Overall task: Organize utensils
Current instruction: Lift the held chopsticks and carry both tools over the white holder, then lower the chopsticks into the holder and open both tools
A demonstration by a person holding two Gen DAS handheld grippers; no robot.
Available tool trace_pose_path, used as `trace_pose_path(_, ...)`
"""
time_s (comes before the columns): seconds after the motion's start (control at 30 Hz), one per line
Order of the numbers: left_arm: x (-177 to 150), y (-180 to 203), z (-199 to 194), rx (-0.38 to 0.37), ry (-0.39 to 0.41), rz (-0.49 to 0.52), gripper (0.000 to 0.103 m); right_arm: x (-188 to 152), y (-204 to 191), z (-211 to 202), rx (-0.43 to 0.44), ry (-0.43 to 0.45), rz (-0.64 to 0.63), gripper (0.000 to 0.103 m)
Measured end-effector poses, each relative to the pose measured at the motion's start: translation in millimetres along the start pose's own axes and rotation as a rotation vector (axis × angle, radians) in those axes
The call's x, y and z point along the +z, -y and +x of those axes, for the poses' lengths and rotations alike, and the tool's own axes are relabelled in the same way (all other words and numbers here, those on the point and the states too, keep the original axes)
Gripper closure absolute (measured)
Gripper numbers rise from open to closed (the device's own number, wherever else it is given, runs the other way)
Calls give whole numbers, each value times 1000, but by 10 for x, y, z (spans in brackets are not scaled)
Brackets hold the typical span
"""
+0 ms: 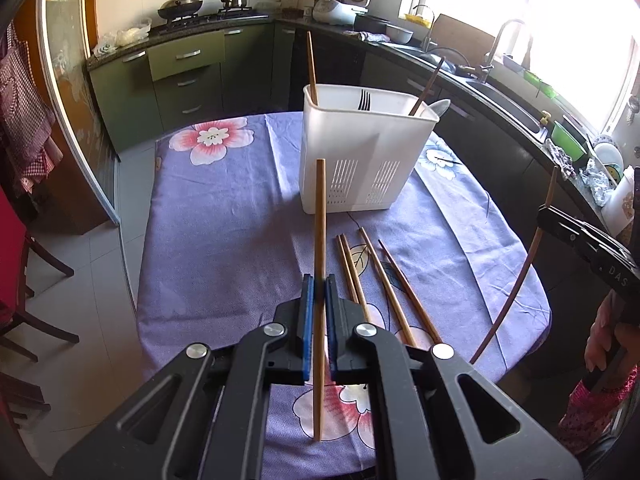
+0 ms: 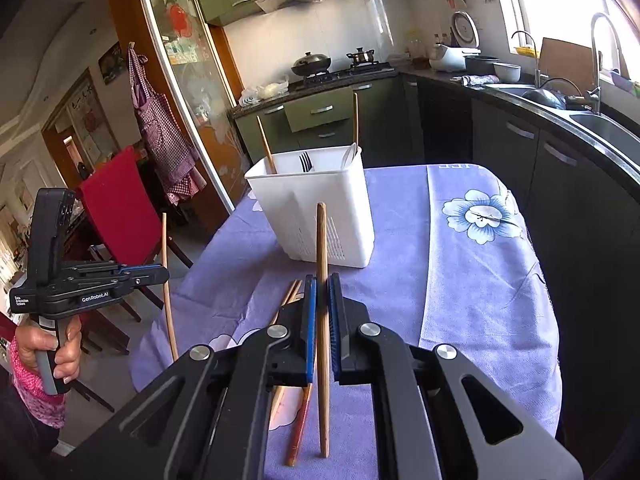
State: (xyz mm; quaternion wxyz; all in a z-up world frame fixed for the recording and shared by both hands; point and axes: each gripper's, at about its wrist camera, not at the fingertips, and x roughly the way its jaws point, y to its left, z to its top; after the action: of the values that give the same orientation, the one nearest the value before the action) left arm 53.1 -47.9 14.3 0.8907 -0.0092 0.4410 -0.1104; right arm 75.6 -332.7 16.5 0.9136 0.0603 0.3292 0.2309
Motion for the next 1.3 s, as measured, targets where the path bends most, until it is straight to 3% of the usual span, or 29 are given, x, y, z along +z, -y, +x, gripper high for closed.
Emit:
trace_pose_path(0.23,14,82,-305,8,63,28,97,50,-51,-291,9,61,-6,96)
trace_pose_path(0.5,227,122,-408,-11,87,36,97,391,-151,-431,26,105,-29,96)
trace_pose_path(0.77,748,233,-612,-39,134,63,97,1118,-317,-582,70,164,-50,96)
trace_pose_path(0.93,1205,327,-898,-43,234,81,97,1684,-438,-671,76,246,-62,96)
trace_pose_path(1.17,1767,442,-971,-1,398,101,97,2321,-459,-311,-3,319,-77,96)
trace_pose_path(1.3,1939,479,-658,33,406,107,97,2442,-358,175,-34,282,-73,96)
